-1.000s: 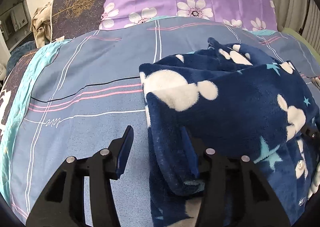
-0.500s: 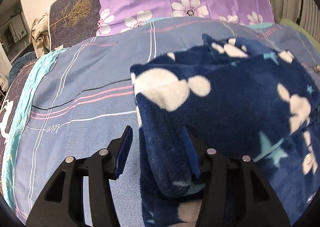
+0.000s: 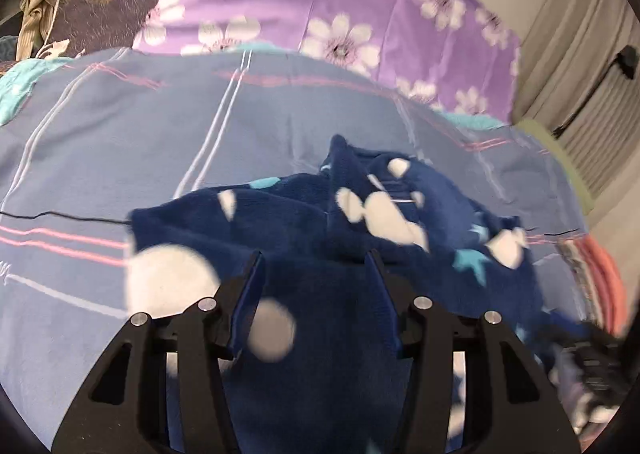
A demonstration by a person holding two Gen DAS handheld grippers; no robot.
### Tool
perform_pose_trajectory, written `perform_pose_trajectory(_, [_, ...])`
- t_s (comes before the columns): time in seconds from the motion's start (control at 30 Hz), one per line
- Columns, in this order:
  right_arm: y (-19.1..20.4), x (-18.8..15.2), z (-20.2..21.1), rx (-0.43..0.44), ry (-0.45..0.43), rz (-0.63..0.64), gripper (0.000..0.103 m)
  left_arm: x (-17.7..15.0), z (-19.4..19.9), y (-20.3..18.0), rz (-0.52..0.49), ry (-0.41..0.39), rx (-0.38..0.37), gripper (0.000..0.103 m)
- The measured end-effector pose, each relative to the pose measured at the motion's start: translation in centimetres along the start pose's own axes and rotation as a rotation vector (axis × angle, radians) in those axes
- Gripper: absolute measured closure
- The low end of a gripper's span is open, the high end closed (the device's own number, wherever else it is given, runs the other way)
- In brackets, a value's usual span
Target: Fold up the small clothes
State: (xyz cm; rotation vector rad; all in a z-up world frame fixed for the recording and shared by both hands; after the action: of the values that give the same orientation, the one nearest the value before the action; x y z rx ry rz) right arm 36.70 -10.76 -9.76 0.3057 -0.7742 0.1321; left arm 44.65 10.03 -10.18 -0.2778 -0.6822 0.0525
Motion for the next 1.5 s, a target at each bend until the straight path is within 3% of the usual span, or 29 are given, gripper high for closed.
perform_pose_trajectory(0.07, [0.1,2.7,-1.6,0.03,0.003,0.0,0.054,0.1,-2.4,-0.5,-0.005,0.029,0.009,0.051])
perform_pose_trajectory(0.17, [-0.8,5.1,-5.3,0.083,0.057,-0.089,0.054,0.2,-4.7,-1.4,-0.005,0.06,-0.01,0.052])
perform_pose_trajectory(0.23, [-1.7,6.0,-7.8,0.075,0.078,-0.139,0.054,0.4,-5.2,-2.0,-0.033,0.063,-0.042,0.096])
perform_pose_trajectory(0.37, [-2.6,6.6,-12.5,0.092,0.134,-0.227,0.052,1.1,-4.1,-2.4,-0.114,0.016,0.011,0.096])
perform_pose_trajectory(0.47, [-2.1,6.2,-12.8,0.128,0.112,-0.239,0.094,1.4,-2.2,-1.4,-0.141,-0.018,0.037,0.097])
perform_pose_trajectory(0.5, [-1.9,6.5,-12.1,0.133,0.073,-0.222,0.094,1.2,-2.1,-0.9,-0.155,-0.013,0.043,0.097])
perform_pose_trajectory(0.53, [-2.0,6.6,-11.5,0.105,0.04,-0.195,0.094,0.7,-2.5,-0.1,-0.169,0.005,0.081,0.103])
perform_pose_trajectory(0.57, [-2.6,6.4,-11.2,0.026,0.022,-0.158,0.094,-0.1,-3.5,1.4,-0.193,0.037,0.192,0.103])
perform_pose_trajectory(0.6, [-3.2,5.9,-11.7,-0.029,0.037,-0.141,0.094,-0.9,-4.4,2.4,-0.2,0.069,0.237,0.103])
perform_pose_trajectory(0.67, [-3.8,4.4,-13.0,-0.032,0.092,-0.164,0.094,-1.3,-4.4,2.9,-0.173,0.053,0.216,0.103])
perform_pose_trajectory(0.8, [-3.4,5.3,-11.0,-0.016,0.037,-0.159,0.085,0.2,-1.2,1.4,-0.159,-0.042,0.154,0.103])
perform_pose_trajectory(0.93, [-1.3,5.8,-7.0,0.042,-0.048,-0.108,0.085,1.5,2.0,-2.0,-0.154,-0.132,-0.006,0.103])
perform_pose_trajectory(1.0, [-0.6,5.2,-6.5,0.061,-0.037,-0.096,0.085,0.7,1.3,-3.8,-0.189,-0.098,-0.036,0.101])
perform_pose_trajectory(1.07, [-0.7,3.0,-8.5,-0.02,0.048,-0.075,0.084,-1.5,-1.8,-4.5,-0.245,-0.012,0.019,0.083])
perform_pose_trajectory(1.1, [-0.7,2.0,-9.6,-0.056,0.079,-0.052,0.084,-3.4,-4.4,-4.2,-0.296,0.045,0.095,0.076])
perform_pose_trajectory(1.13, [-0.5,0.8,-10.7,-0.09,0.085,0.013,0.084,-4.3,-5.4,-4.5,-0.335,0.029,0.126,0.077])
perform_pose_trajectory(1.17, [0.4,0.4,-10.3,-0.138,0.012,0.13,0.083,-4.4,-5.0,-5.0,-0.372,-0.03,0.161,0.077])
perform_pose_trajectory(1.23, [1.3,0.1,-8.7,-0.188,-0.02,0.2,0.082,-4.1,-2.9,-5.8,-0.396,-0.073,0.187,0.077])
perform_pose_trajectory(1.27, [1.7,0.0,-7.1,-0.183,-0.046,0.198,0.081,-4.4,-1.8,-6.0,-0.391,-0.081,0.165,0.077])
perform_pose_trajectory(1.37, [2.7,-2.1,-1.7,-0.051,-0.082,0.169,0.073,-6.4,4.2,-6.1,-0.349,-0.122,0.05,0.075])
perform_pose_trajectory(1.47, [3.7,-6.9,3.6,0.063,-0.043,0.17,0.071,-10.6,9.4,-5.6,-0.369,-0.125,-0.002,0.067])
perform_pose_trajectory(1.5, [4.1,-8.7,5.1,0.115,-0.016,0.154,0.071,-13.0,11.5,-5.1,-0.396,-0.128,0.003,0.059])
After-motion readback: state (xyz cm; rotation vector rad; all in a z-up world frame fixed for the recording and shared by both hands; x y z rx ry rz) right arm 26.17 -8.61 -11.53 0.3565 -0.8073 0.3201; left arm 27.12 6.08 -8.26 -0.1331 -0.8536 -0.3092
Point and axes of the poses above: each gripper's, at about its wrist camera, not at the fingertips, and z roughly against the way its jaws point, y to its left, x to its top, the point moved 8 cm from there along -z, roughly the way its jaws point, and after that the axes turned 1 degree about -y, right-handed, at the moved point
